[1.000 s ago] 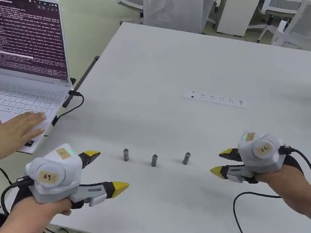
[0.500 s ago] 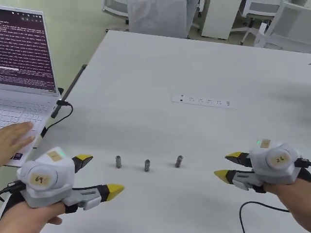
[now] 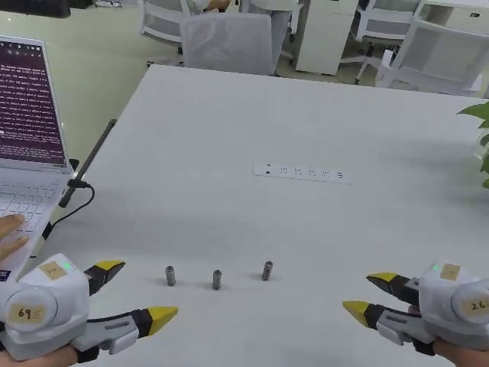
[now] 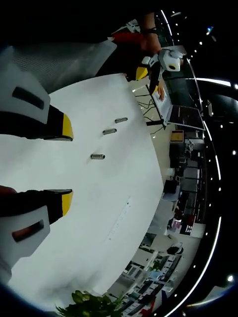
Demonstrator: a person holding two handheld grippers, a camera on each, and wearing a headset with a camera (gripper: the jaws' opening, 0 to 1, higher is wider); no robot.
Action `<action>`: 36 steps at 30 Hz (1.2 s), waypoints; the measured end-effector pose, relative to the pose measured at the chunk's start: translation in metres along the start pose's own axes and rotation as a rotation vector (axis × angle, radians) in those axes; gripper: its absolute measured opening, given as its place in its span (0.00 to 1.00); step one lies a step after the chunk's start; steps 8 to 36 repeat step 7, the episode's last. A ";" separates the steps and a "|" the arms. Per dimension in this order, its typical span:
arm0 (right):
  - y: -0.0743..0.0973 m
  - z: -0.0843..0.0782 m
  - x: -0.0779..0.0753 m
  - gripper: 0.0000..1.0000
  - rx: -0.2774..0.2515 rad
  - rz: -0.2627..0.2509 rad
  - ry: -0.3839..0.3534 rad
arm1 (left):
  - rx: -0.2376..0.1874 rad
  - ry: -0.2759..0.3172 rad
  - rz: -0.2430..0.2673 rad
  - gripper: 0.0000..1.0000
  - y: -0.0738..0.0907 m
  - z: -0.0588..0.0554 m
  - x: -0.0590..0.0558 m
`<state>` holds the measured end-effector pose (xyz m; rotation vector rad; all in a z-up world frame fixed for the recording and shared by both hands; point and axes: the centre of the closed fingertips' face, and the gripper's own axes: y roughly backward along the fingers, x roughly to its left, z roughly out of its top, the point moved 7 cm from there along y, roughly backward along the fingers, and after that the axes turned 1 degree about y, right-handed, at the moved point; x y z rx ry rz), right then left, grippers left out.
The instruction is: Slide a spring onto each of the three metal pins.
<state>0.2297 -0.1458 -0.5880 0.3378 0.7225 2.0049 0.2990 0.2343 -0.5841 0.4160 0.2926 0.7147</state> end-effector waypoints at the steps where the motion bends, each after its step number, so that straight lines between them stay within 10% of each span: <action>1: 0.001 -0.002 0.001 0.38 0.000 -0.001 -0.004 | 0.000 0.006 0.001 0.69 0.001 0.000 0.000; 36: 0.012 -0.013 0.012 0.43 -0.022 -0.015 -0.077 | -0.010 0.016 0.003 0.72 0.007 -0.002 0.000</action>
